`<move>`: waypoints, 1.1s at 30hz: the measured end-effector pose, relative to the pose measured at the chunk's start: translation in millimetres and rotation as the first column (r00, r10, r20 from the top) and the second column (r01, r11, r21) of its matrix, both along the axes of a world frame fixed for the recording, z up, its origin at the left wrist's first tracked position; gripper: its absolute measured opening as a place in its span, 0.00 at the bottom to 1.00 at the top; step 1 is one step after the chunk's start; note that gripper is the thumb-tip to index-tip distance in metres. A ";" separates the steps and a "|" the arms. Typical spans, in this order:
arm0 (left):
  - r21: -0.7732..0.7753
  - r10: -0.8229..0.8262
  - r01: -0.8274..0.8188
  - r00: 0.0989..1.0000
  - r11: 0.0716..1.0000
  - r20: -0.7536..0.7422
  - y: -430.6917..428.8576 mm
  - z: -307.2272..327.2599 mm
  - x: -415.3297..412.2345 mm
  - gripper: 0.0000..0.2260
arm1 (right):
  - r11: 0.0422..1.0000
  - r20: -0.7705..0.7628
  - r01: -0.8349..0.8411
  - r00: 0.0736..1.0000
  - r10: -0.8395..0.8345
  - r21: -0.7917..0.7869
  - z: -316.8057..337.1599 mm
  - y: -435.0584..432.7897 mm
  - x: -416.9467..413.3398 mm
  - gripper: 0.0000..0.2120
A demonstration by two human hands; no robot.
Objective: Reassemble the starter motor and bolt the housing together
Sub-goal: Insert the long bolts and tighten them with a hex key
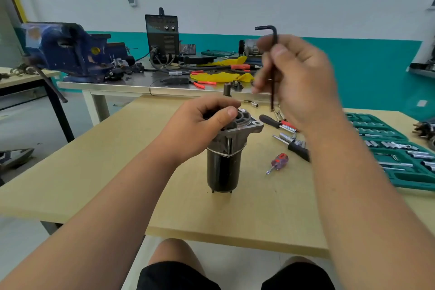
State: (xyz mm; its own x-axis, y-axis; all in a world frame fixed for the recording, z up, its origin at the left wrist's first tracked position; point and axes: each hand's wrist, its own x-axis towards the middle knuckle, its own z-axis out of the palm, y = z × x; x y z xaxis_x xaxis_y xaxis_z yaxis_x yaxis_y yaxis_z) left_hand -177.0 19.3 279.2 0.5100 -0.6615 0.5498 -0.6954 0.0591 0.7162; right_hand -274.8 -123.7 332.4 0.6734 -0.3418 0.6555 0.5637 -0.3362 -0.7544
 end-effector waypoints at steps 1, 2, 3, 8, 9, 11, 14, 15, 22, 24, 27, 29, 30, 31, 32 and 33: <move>-0.017 0.008 -0.008 1.000 1.000 -0.001 0.6 -1.0 -0.8 0.11 | 0.996 -0.074 -0.010 0.997 0.003 -0.094 5.3 -7.8 -6.5 0.14; -0.033 0.010 -0.010 1.000 0.999 0.003 1.1 -2.2 -1.8 0.11 | 0.956 -0.178 0.025 0.981 -0.080 -0.292 7.1 -12.6 -11.9 0.14; -0.053 0.009 -0.008 1.000 0.999 0.012 1.2 -3.5 -3.1 0.10 | 0.852 -0.254 0.039 0.947 -0.199 -0.522 5.7 -15.0 -15.1 0.14; -0.112 0.000 0.001 1.000 0.994 0.011 -1.1 -10.0 -5.6 0.14 | 0.503 -0.312 -0.078 0.861 -0.401 -0.861 -5.6 -5.6 -19.2 0.08; -0.114 -0.002 0.002 1.000 0.993 -0.001 -1.9 -10.9 -5.8 0.15 | 0.490 -0.326 -0.100 0.856 -0.402 -0.866 -4.8 -3.9 -18.8 0.08; -0.130 -0.012 0.009 1.000 0.991 -0.026 -2.7 -11.9 -5.9 0.15 | 0.417 -0.310 -0.123 0.854 -0.417 -0.901 -2.0 -2.2 -16.7 0.08; -0.156 -0.030 0.024 0.999 0.987 -0.039 -3.3 -12.0 -6.6 0.13 | 0.234 -0.219 -0.123 0.868 -0.445 -0.964 2.4 -0.1 -11.7 0.12; -0.158 -0.031 0.024 0.999 0.987 -0.039 -3.7 -12.2 -6.5 0.13 | 0.195 -0.207 -0.130 0.869 -0.449 -0.972 3.9 -0.1 -10.5 0.12; -0.164 -0.028 0.021 0.999 0.986 -0.041 -5.4 -13.0 -5.6 0.12 | 0.058 -0.221 -0.217 0.870 -0.440 -0.974 12.9 3.2 -11.3 0.14; -0.166 -0.032 0.026 0.999 0.986 -0.034 -5.1 -12.8 -6.1 0.11 | -0.054 -0.168 -0.211 0.887 -0.430 -0.976 17.4 4.9 -10.3 0.14; -0.168 -0.031 0.022 0.998 0.986 -0.052 -5.0 -12.9 -6.7 0.11 | -0.275 -0.014 -0.142 0.907 -0.421 -0.951 19.8 9.5 -7.7 0.13; -0.171 -0.027 0.017 0.998 0.985 -0.052 -5.0 -13.3 -7.0 0.11 | -0.374 0.047 -0.122 0.910 -0.411 -0.919 19.2 11.0 -7.5 0.11; -0.171 -0.024 0.015 0.998 0.985 -0.049 -5.1 -13.4 -7.2 0.11 | -0.392 0.060 -0.115 0.912 -0.407 -0.913 19.5 10.9 -7.9 0.11; -0.170 -0.022 0.014 0.999 0.985 -0.047 -5.0 -13.6 -7.5 0.11 | -0.389 0.056 -0.114 0.915 -0.400 -0.914 20.2 10.3 -8.6 0.12; -0.169 -0.021 0.013 0.999 0.986 -0.045 -4.9 -13.5 -7.5 0.11 | -0.334 0.014 -0.132 0.915 -0.403 -0.933 21.4 10.5 -9.2 0.13; -0.167 -0.018 0.011 0.999 0.986 -0.040 -4.8 -13.5 -7.4 0.11 | -0.235 -0.063 -0.174 0.907 -0.417 -0.956 23.0 11.6 -9.5 0.13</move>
